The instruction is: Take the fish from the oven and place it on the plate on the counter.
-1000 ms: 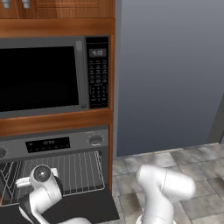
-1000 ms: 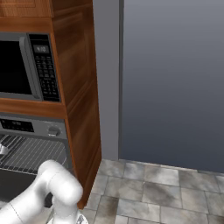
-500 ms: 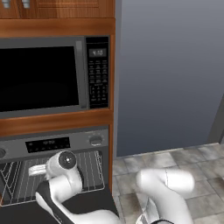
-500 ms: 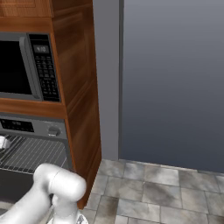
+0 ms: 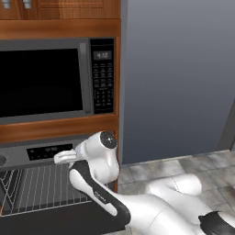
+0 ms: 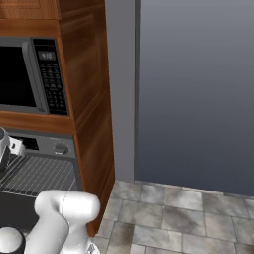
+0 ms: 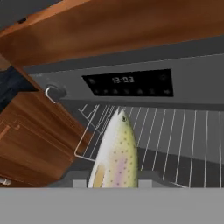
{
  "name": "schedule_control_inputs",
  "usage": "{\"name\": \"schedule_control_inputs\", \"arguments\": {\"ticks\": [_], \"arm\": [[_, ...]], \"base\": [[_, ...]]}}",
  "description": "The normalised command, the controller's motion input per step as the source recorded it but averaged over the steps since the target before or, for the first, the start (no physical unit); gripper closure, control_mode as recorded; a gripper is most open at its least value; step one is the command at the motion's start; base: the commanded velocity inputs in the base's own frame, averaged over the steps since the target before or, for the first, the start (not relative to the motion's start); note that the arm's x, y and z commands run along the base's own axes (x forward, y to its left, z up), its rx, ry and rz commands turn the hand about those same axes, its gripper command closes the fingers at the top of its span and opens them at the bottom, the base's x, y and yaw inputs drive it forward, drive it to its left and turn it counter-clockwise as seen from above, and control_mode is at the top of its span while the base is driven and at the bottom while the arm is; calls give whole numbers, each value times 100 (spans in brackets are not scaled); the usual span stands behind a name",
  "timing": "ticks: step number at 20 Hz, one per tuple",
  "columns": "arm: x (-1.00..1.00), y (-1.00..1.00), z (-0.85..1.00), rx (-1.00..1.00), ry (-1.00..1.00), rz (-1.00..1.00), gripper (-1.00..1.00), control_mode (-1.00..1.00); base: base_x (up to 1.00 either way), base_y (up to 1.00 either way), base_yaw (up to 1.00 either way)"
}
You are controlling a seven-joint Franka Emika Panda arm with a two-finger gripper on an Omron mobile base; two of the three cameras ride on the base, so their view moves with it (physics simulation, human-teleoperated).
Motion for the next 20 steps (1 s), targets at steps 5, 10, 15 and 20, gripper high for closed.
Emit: {"name": "schedule_control_inputs", "arguments": {"ticks": [5, 10, 15, 20], "arm": [[0, -76, 94, 0, 10, 0, 100, -100], [0, -89, 81, 1, 9, 0, 100, -100], [0, -99, 62, 0, 9, 0, 100, -100], [0, -98, 32, 0, 9, 0, 100, -100]], "base": [[0, 0, 0], [0, 0, 0], [0, 0, 0], [0, 0, 0]]}}
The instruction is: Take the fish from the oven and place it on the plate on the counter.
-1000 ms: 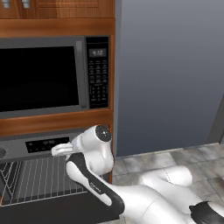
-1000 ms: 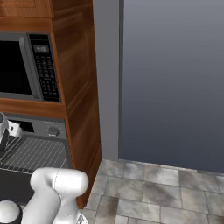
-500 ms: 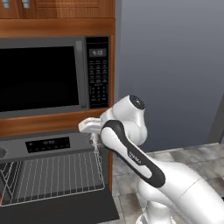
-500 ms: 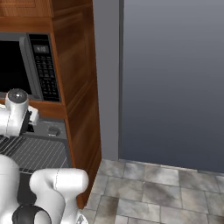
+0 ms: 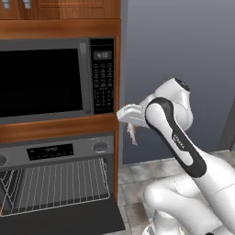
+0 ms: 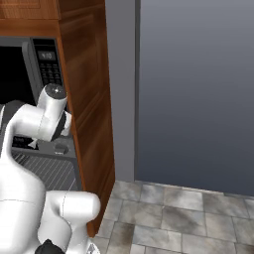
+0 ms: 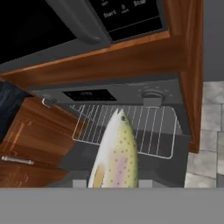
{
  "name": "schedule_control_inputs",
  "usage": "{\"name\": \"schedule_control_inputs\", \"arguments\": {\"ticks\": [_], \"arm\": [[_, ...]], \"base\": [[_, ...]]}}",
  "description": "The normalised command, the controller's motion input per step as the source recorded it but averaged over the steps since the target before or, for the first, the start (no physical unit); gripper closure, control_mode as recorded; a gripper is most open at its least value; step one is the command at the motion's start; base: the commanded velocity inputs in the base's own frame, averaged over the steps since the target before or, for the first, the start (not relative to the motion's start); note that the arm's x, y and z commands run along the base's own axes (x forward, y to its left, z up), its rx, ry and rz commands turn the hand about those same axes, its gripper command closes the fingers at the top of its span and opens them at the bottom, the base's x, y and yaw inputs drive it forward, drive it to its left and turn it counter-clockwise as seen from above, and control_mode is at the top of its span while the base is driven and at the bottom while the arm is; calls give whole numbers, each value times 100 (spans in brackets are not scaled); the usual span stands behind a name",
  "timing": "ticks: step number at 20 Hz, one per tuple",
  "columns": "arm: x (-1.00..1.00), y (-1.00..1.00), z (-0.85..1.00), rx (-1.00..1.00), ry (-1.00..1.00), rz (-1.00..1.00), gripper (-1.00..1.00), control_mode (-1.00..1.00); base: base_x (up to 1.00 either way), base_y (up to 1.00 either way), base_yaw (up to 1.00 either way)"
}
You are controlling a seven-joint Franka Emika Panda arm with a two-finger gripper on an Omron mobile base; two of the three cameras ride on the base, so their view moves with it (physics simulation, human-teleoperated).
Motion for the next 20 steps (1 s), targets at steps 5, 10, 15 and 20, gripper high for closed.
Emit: {"name": "schedule_control_inputs", "arguments": {"ticks": [5, 10, 15, 20], "arm": [[0, -56, 15, -20, 1, 0, 100, -100], [0, -26, 20, -36, 0, 0, 100, -100], [-21, -18, 18, -25, -4, 0, 100, -100], [-38, -32, 0, -7, -8, 0, 100, -100]], "base": [[0, 0, 0], [0, 0, 0], [0, 0, 0], [0, 0, 0]]}}
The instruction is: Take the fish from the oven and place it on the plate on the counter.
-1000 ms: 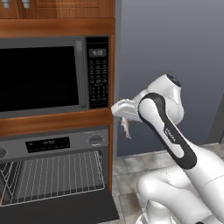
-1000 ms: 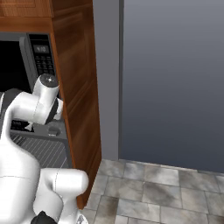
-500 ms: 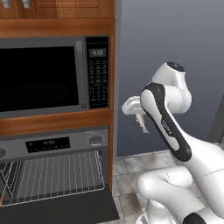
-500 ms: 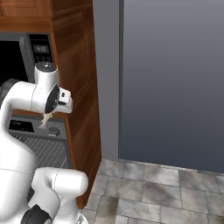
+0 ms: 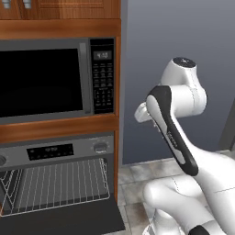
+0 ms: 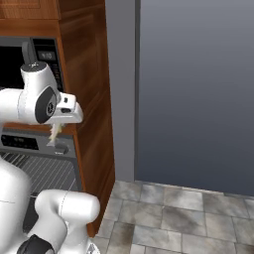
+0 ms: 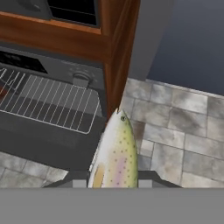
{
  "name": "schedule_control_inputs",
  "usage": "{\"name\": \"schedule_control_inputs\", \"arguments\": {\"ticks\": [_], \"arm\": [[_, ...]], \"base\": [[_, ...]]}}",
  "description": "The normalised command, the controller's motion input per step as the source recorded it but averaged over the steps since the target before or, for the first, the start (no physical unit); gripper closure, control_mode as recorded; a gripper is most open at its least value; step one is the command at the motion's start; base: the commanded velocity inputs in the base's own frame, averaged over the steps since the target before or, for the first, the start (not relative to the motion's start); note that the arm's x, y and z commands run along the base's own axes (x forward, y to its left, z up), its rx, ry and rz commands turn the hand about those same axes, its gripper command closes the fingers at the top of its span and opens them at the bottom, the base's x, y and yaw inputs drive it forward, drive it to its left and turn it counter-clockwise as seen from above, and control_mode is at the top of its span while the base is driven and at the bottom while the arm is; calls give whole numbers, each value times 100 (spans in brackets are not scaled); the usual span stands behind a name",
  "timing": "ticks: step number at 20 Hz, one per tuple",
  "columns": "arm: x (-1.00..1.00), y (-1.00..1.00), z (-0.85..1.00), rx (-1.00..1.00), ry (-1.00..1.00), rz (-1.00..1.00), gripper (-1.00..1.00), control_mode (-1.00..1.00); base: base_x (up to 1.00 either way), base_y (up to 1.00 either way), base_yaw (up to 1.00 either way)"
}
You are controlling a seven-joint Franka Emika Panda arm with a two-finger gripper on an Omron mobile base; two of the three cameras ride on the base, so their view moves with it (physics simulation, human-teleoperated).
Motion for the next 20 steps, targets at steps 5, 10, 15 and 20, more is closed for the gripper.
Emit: {"name": "schedule_control_inputs", "arguments": {"ticks": [5, 10, 15, 20], "arm": [[-13, -5, 0, 0, -1, 0, 100, -100], [-2, -13, 0, 0, -1, -4, 100, -100], [-6, -14, 0, 0, 0, -3, 100, -100], [0, -10, 0, 0, 0, 0, 100, -100]], "base": [[0, 0, 0], [0, 0, 0], [0, 0, 0], [0, 0, 0]]}}
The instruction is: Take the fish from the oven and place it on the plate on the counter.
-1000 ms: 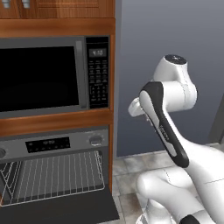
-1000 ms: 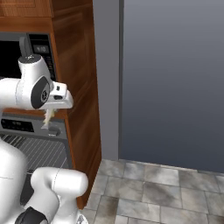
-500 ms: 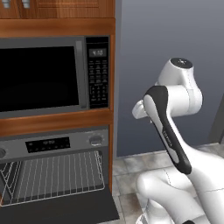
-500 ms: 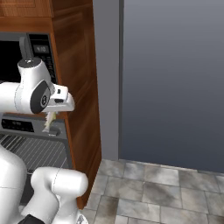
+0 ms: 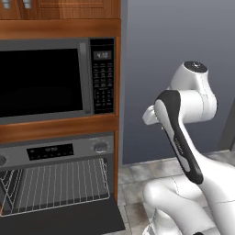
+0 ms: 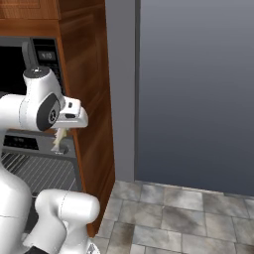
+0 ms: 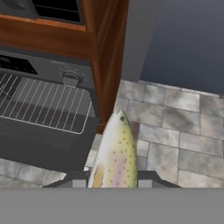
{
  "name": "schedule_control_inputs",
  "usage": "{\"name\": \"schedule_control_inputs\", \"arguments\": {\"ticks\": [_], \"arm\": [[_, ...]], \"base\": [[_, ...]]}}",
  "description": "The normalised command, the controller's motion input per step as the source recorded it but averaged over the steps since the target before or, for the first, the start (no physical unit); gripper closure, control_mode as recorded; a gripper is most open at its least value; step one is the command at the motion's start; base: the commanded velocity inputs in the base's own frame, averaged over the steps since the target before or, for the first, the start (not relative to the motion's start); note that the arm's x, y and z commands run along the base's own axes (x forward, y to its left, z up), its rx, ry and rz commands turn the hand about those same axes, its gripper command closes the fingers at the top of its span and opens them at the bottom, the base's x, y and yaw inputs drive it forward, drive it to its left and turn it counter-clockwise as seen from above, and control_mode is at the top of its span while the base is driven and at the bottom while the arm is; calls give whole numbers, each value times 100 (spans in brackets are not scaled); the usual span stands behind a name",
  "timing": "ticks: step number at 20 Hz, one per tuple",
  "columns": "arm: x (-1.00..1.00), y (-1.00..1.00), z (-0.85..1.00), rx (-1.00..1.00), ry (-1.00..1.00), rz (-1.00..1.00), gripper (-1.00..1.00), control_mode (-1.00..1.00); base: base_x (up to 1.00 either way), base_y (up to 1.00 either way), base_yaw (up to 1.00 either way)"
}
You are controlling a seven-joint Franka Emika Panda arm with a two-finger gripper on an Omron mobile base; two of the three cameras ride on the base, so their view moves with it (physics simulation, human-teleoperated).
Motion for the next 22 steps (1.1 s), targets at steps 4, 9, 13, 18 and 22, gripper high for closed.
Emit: {"name": "schedule_control_inputs", "arguments": {"ticks": [4, 9, 13, 18, 22], "arm": [[-15, -24, 0, 0, -2, 0, 100, -100], [-35, -37, 0, 3, -4, 0, 100, -100], [-21, -11, 0, 0, -1, 0, 100, -100], [-6, -1, 0, 0, 0, 0, 100, -100], [-5, 0, 0, 0, 0, 0, 100, -100]], "base": [[0, 0, 0], [0, 0, 0], [0, 0, 0], [0, 0, 0], [0, 0, 0]]}}
